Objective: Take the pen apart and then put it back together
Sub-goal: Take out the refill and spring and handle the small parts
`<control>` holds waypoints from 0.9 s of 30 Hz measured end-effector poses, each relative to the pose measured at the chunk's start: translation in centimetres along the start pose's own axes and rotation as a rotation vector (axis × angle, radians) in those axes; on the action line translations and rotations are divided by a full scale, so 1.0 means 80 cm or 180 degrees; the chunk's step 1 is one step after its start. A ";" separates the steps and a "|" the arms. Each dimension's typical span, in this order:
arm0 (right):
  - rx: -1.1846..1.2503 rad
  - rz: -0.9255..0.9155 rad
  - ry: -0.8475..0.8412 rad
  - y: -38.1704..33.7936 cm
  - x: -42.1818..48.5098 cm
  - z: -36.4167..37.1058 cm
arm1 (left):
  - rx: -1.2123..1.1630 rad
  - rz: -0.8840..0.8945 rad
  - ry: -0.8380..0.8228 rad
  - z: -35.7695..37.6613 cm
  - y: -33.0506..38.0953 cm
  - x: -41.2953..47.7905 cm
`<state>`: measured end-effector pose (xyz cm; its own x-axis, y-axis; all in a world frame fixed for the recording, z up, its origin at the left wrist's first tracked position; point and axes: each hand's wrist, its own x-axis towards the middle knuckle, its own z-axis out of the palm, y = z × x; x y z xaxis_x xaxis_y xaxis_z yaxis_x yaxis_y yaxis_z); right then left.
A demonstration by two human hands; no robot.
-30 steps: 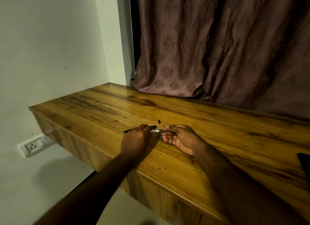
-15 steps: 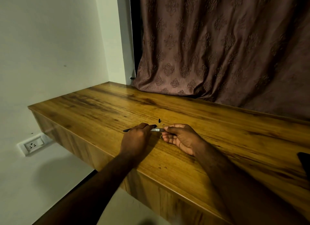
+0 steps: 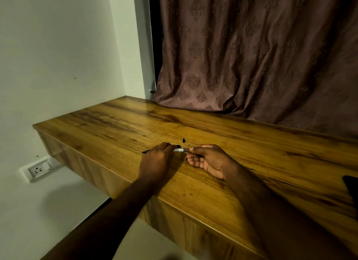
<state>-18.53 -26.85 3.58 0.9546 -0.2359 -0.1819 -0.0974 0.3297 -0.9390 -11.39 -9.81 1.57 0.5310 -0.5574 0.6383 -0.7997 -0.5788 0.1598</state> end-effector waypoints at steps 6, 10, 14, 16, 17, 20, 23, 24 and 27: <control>-0.0064 -0.0031 -0.0008 0.000 -0.002 0.000 | -0.0096 -0.0028 0.0016 0.002 -0.002 0.000; -0.0131 -0.0065 -0.0015 0.000 -0.003 0.001 | -0.0096 -0.0051 0.0007 0.003 -0.004 0.000; -0.0240 -0.0166 -0.0008 0.001 -0.005 0.004 | -0.0093 -0.0023 0.0017 0.000 -0.003 -0.002; -0.0275 -0.0216 0.0003 0.002 -0.005 0.006 | -0.0085 -0.0031 0.0006 -0.001 -0.002 -0.002; -0.0291 -0.0236 0.0014 0.003 -0.006 0.007 | -0.0085 -0.0049 -0.0008 -0.001 -0.003 -0.001; -0.0337 -0.0287 0.0062 0.004 -0.006 0.009 | -0.0112 -0.0079 -0.0018 0.000 -0.003 -0.002; -0.0298 -0.0303 0.0074 0.004 -0.006 0.009 | -0.0097 -0.0133 -0.0041 0.000 -0.003 -0.002; -0.0291 -0.0294 0.0045 0.003 -0.007 0.009 | -0.0083 -0.0151 -0.0048 0.001 -0.003 -0.002; -0.0348 -0.0272 -0.0019 0.003 -0.008 0.009 | -0.0048 -0.0133 -0.0081 0.001 -0.003 -0.001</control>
<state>-18.95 -26.00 3.68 0.9623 -0.2534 -0.0985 -0.0456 0.2070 -0.9773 -11.23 -9.64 1.40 0.5708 -0.5480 0.6115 -0.7807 -0.5930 0.1972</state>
